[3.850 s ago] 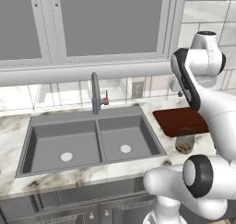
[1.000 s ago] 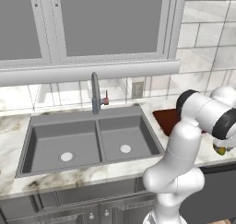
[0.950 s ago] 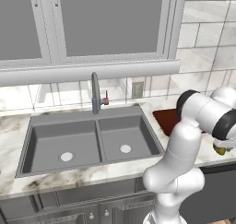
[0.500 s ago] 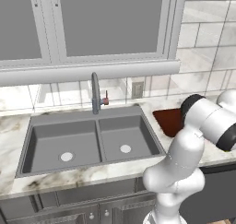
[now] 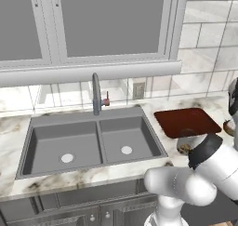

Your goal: Pick up all produce items and place them in the sink. Turn on the sink faucet to wash them. Then turn the sink off and put them in the tray.

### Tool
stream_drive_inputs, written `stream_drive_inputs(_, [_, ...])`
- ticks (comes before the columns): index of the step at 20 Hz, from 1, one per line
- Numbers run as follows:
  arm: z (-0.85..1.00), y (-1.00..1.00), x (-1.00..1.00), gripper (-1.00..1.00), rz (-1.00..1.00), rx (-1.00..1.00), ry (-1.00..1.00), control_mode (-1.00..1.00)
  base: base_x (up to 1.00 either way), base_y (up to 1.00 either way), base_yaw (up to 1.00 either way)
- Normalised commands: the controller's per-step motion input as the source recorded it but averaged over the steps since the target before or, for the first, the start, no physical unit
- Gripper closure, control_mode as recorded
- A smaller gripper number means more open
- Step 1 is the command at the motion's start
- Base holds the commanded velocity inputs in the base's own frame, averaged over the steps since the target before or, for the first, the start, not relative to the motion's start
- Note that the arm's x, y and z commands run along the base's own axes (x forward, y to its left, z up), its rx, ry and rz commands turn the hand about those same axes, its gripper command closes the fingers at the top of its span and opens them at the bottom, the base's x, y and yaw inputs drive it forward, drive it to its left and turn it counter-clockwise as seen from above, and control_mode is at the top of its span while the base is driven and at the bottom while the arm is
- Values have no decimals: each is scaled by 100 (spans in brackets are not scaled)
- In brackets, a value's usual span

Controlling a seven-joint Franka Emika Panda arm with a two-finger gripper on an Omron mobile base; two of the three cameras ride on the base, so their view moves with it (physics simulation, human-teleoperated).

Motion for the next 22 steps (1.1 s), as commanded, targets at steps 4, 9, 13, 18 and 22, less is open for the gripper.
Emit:
stream_drive_inputs(4, [100,100,-1,100,20,-12,-10,-100,0,0,0])
stream_drive_inputs(9, [76,100,14,100,29,-6,0,-100,0,0,0])
stream_drive_inputs(13, [21,100,36,100,30,-3,0,-100,0,0,0])
stream_drive_inputs(18, [-9,100,72,100,31,0,0,-100,0,0,0])
stream_drive_inputs(22, [-37,100,91,100,41,0,6,-100,0,0,0])
